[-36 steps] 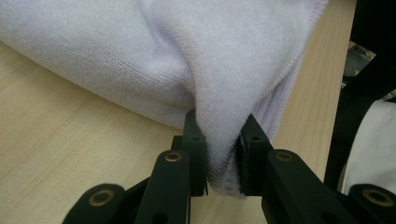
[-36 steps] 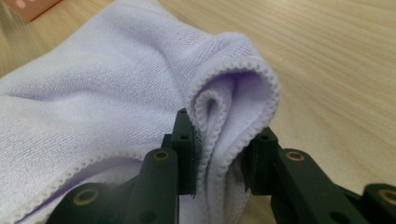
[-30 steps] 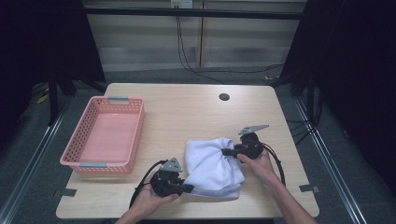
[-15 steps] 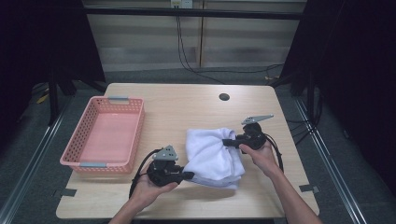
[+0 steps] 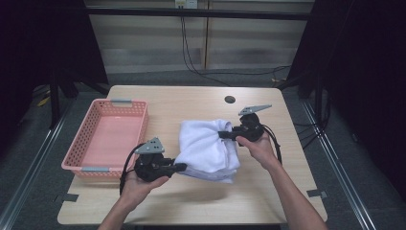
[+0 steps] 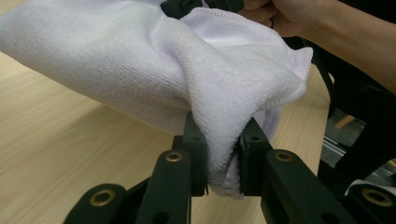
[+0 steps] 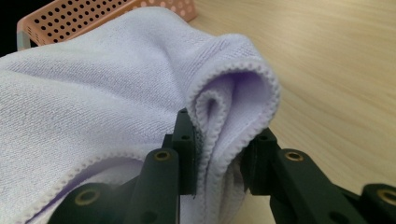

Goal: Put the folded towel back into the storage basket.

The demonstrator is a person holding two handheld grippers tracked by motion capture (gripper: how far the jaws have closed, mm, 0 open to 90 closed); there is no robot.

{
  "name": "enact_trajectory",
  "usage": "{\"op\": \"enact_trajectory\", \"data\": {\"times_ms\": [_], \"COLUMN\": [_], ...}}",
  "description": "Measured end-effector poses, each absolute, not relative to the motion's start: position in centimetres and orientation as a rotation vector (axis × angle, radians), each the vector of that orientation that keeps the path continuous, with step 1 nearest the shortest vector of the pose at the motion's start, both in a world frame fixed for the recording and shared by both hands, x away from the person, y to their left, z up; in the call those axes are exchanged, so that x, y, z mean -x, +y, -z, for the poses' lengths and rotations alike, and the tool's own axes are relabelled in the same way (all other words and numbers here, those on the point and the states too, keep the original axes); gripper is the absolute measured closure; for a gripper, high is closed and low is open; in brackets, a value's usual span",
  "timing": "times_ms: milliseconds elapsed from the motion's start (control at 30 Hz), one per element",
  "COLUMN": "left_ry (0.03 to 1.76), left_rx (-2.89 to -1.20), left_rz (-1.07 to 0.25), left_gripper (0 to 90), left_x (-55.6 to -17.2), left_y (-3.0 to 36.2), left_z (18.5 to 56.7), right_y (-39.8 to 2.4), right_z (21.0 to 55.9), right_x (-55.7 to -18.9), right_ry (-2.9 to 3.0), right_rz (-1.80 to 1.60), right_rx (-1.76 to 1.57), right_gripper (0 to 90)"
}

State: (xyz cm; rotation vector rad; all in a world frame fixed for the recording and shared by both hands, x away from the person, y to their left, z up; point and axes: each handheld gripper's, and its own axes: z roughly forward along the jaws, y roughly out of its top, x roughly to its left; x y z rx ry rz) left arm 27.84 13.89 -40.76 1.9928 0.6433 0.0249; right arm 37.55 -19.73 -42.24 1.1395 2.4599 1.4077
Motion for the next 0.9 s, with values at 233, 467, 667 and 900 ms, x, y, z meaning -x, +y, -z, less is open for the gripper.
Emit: {"op": "enact_trajectory", "data": {"times_ms": [233, 467, 667, 900], "left_ry": [0.671, 0.708, 0.719, 0.746], "left_rx": [-1.955, -1.926, -1.892, -1.852], "left_rz": [-0.045, -0.083, -0.106, -0.122], "left_gripper": [77.7, 78.0, 78.0, 78.0], "left_x": [-28.5, -28.9, -29.1, -29.3], "left_y": [15.7, 17.5, 19.0, 20.9], "left_z": [40.0, 39.2, 38.3, 38.0], "right_y": [-17.9, -16.2, -14.9, -13.0], "right_z": [41.6, 40.5, 39.3, 38.2], "right_x": [-39.2, -40.4, -41.1, -42.1], "right_ry": [2.476, 2.487, 2.481, 2.499], "right_rz": [-1.445, -1.468, -1.491, -1.494], "right_rx": [-1.117, -1.066, -1.037, -1.008], "right_gripper": [70.6, 70.6, 70.5, 70.6]}}
